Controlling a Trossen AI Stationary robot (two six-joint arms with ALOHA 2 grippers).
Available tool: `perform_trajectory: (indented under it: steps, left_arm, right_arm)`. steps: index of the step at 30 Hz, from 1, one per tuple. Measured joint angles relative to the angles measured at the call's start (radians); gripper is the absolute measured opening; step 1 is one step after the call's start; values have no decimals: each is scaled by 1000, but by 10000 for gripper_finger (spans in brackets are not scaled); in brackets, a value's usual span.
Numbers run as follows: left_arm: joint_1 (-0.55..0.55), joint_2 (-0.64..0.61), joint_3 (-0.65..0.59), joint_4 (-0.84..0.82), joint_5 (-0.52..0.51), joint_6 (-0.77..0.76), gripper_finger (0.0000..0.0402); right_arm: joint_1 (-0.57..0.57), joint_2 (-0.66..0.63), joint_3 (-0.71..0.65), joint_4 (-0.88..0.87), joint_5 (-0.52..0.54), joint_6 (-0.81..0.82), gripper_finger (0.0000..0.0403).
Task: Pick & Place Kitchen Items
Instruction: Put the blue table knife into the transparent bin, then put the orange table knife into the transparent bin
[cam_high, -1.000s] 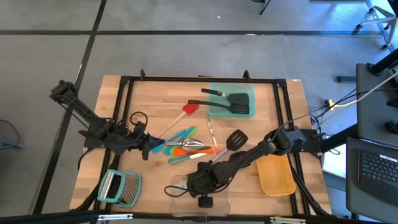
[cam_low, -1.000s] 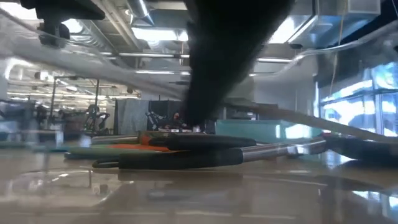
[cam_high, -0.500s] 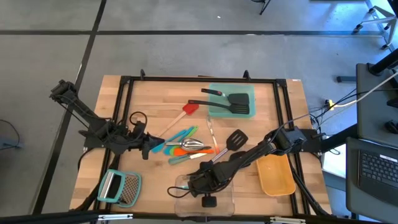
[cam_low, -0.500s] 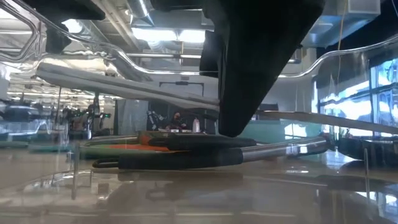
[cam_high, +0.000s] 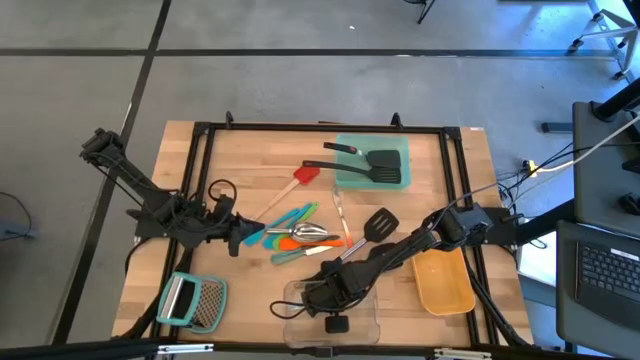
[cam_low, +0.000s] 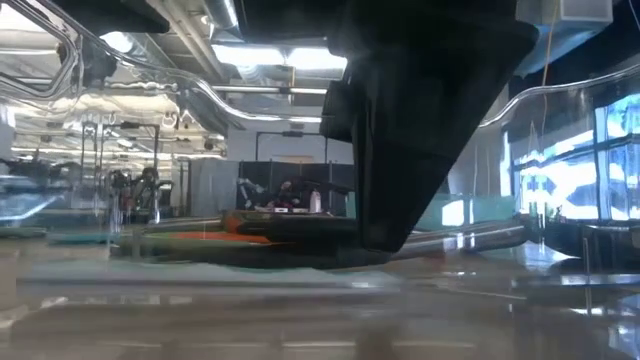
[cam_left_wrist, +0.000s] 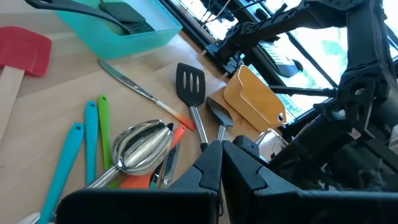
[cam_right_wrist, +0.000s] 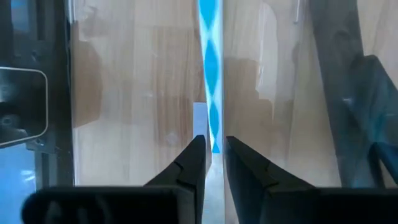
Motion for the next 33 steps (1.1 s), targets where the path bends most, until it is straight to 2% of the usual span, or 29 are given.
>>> perform_trajectory:
  steps: [7, 12, 18, 25, 27, 29, 33]
  left_arm:
    - [0, 0, 0, 0, 0, 2, 2]
    - [0, 0, 0, 0, 1, 7, 2]
    - [0, 0, 0, 0, 4, 9, 3]
    - [0, 0, 0, 0, 5, 10, 3]
    - [1, 0, 0, -1, 5, 13, 4]
    - [6, 0, 0, 0, 6, 28, 5]
    - [27, 0, 0, -1, 6, 37, 4]
  right_arm:
    - [-1, 0, 3, -6, 0, 31, 67]
    - [-1, -17, 55, -42, 1, 31, 68]
    - [-14, -45, 171, -83, 9, 20, 69]
    - [-53, -49, 420, -239, 44, 1, 69]
    - [-67, -62, 451, -262, 24, -8, 69]
    - [-80, -110, 418, -256, -23, -7, 69]
    - [-86, -146, 452, -326, -125, 8, 69]
